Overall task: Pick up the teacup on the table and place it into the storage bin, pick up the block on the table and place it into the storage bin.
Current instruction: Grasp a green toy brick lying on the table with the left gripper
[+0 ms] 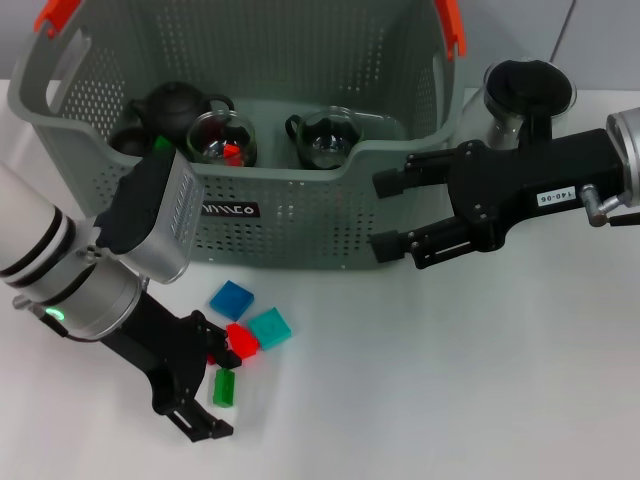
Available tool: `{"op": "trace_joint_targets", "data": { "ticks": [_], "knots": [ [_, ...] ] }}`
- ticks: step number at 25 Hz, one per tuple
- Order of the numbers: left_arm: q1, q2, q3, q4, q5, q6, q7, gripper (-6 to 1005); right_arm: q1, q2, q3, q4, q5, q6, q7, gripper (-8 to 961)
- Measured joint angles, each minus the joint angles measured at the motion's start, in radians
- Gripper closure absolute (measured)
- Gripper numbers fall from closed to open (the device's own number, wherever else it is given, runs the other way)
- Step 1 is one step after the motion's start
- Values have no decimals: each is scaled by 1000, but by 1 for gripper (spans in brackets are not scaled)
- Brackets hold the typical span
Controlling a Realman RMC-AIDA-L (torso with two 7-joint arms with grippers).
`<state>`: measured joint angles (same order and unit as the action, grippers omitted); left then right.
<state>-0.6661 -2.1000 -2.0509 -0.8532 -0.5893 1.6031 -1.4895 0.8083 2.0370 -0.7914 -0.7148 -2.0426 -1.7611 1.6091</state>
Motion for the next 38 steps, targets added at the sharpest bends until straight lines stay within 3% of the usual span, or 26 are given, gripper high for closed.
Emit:
{"op": "trace_joint_targets", "data": {
  "ticks": [4, 15, 20, 31, 38],
  "knots": [
    [-1, 0, 0, 1, 3, -12, -5, 176, 0, 0, 0, 0, 1, 0, 0, 41],
    [-9, 0, 0, 4, 22, -27, -9, 398, -2, 0, 15, -10, 3, -1, 0, 41],
    [-12, 0, 0, 6, 23, -29, -9, 585, -3, 0, 16, -11, 5, -1, 0, 41],
    [-35, 9, -1, 26, 27, 5, -23, 567, -6, -1, 17, -12, 14, -2, -9, 41],
    [-57, 21, -25, 8, 16, 122, -26, 555, -7, -2, 17, -12, 16, -8, -12, 42]
  ]
}}
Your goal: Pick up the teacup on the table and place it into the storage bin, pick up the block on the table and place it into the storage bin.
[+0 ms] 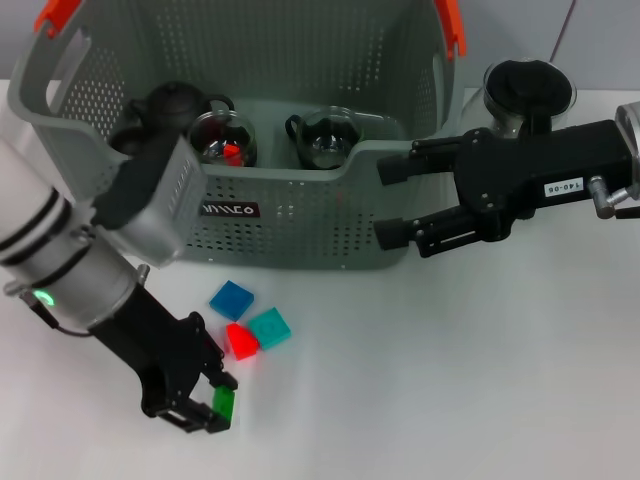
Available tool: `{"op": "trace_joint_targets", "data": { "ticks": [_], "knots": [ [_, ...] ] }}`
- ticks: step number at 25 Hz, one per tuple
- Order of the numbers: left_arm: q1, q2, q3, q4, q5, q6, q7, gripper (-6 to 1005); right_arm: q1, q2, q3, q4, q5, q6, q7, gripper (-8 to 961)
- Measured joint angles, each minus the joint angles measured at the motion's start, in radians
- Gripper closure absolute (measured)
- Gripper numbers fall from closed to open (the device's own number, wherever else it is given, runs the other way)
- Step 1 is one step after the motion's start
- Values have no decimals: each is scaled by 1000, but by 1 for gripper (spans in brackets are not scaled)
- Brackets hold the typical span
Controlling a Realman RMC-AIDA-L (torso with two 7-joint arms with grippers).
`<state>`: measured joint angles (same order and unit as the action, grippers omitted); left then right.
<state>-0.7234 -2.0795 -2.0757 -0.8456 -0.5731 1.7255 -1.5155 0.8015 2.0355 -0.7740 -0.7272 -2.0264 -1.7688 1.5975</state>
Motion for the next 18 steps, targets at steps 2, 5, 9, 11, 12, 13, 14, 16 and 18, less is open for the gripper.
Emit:
{"op": "trace_joint_targets", "data": {
  "ticks": [2, 5, 9, 11, 12, 13, 14, 16, 18],
  "knots": [
    [-8, 0, -36, -29, -9, 63, 9, 551, 0, 0, 1, 0, 0, -5, -1, 42],
    [-30, 6, -129, -73, -51, 181, 35, 546, 0, -2, 4, 0, 0, -14, -2, 42],
    [-71, 41, -242, -87, -156, 271, 51, 540, -4, -4, 7, -4, 0, -29, -4, 42],
    [-88, 62, -272, -83, -223, 281, 46, 536, -8, -4, 7, -13, 0, -38, -4, 42],
    [-93, 72, -279, -81, -253, 283, 41, 535, -10, -4, 7, -18, 0, -42, -4, 42],
    [-102, 90, -287, -78, -311, 284, 31, 533, -11, -4, 7, -22, 0, -45, -3, 42],
    [-108, 103, -294, -77, -353, 284, 19, 531, -13, -5, 7, -23, 0, -49, -1, 42],
    [-113, 114, -305, -77, -388, 280, 8, 528, -14, -9, 7, -24, 0, -57, 2, 42],
    [-123, 130, -328, -76, -425, 264, -6, 525, -15, -12, 7, -25, 0, -66, 4, 42]
  ]
}}
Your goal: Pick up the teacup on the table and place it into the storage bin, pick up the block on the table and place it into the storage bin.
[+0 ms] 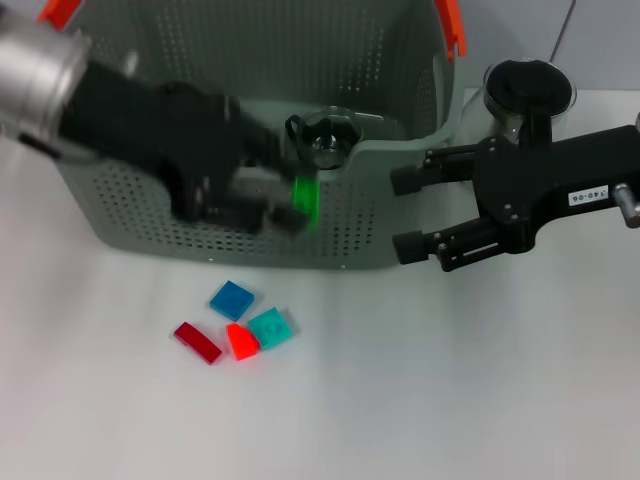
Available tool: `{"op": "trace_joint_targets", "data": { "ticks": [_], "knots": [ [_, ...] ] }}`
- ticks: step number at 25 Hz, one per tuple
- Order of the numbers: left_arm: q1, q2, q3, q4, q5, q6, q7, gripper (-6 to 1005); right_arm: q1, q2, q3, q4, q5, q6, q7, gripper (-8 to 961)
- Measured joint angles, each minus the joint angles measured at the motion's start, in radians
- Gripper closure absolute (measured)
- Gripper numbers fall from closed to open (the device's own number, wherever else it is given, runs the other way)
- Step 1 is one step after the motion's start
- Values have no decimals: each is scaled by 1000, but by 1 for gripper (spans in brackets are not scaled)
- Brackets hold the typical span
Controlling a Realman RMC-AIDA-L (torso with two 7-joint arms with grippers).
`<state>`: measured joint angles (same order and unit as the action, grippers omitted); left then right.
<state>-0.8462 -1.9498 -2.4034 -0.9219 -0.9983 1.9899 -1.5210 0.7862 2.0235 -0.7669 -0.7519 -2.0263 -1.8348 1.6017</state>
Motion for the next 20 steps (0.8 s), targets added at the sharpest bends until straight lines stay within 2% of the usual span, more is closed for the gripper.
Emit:
{"op": "trace_joint_targets", "data": {
  "ticks": [4, 7, 9, 14, 17, 20],
  "knots": [
    [-23, 21, -50, 14, -12, -78, -27, 518, 0, -3, 2, -1, 0, -12, -1, 41],
    [-37, 39, -65, 53, -12, -207, -56, 513, 1, -8, 3, -1, 0, -17, -1, 40],
    [-43, 42, -58, 83, -8, -322, -91, 510, 1, -11, 4, -1, 0, -23, 0, 39],
    [-44, 38, -14, 129, 10, -607, -210, 501, -1, -17, 12, -1, 0, -31, 1, 40],
    [-44, 31, 52, 137, 28, -753, -320, 496, -4, -19, 15, -1, 0, -33, 1, 41],
    [-39, 19, 93, 137, 59, -822, -382, 491, -7, -20, 15, -1, -2, -34, -1, 42]
  ]
}}
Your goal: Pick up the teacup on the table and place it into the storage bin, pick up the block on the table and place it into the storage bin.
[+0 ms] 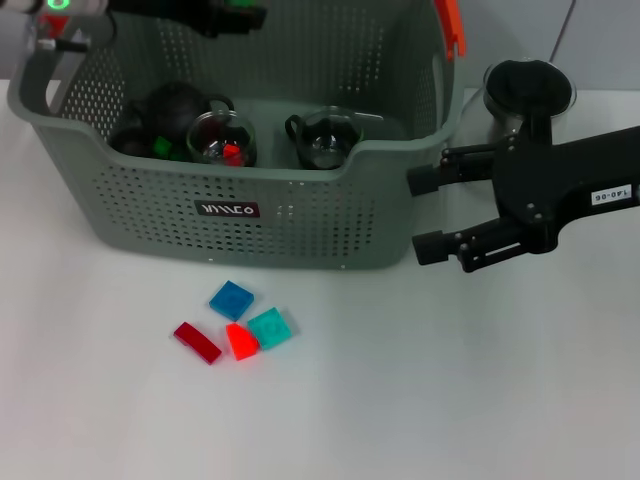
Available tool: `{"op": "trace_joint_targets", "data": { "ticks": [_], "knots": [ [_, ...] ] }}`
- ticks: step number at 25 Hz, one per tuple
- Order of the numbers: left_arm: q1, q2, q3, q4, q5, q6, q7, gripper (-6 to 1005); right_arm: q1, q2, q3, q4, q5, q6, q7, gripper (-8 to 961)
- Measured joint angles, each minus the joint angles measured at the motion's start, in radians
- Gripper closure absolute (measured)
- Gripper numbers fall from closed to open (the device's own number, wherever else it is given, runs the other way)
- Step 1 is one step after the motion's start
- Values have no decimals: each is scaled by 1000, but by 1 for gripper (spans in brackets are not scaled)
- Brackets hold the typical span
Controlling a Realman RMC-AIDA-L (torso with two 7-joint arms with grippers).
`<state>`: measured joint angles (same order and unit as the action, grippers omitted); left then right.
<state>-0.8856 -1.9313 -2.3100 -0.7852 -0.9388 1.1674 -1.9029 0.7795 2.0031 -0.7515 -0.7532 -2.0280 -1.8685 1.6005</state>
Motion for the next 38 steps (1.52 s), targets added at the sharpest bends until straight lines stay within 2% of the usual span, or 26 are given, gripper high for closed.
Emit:
{"op": "trace_joint_targets", "data": {
  "ticks": [5, 15, 18, 19, 23, 27, 30, 34, 38],
  "knots": [
    [5, -21, 11, 4, 74, -100, -98, 483, 0, 0, -4, 0, -2, 0, -3, 42],
    [34, -23, -25, -33, 85, -120, -184, 466, 4, -2, -13, 0, -7, 0, -11, 41],
    [51, -23, -29, -70, 79, -117, -221, 225, 4, -6, -21, 0, -7, -1, -11, 41],
    [59, -26, -29, -87, 77, -107, -230, 192, 4, -7, -27, 0, -8, -3, -12, 41],
    [121, -56, -28, -226, 14, 31, -234, 61, 13, -11, -77, 0, -10, -3, -9, 41],
    [226, -103, -28, -433, -149, 288, -176, 61, 35, -12, -123, 0, -46, 1, -1, 41],
    [307, -135, -35, -533, -285, 480, -85, 61, 55, -6, -125, 0, -97, 4, 0, 42],
    [377, -161, -56, -546, -341, 604, 38, 60, 86, 8, -127, 4, -161, 21, 6, 42],
    [415, -154, -62, -455, -347, 742, 189, 60, 116, 27, -136, 12, -213, 46, 11, 42]
  ]
}}
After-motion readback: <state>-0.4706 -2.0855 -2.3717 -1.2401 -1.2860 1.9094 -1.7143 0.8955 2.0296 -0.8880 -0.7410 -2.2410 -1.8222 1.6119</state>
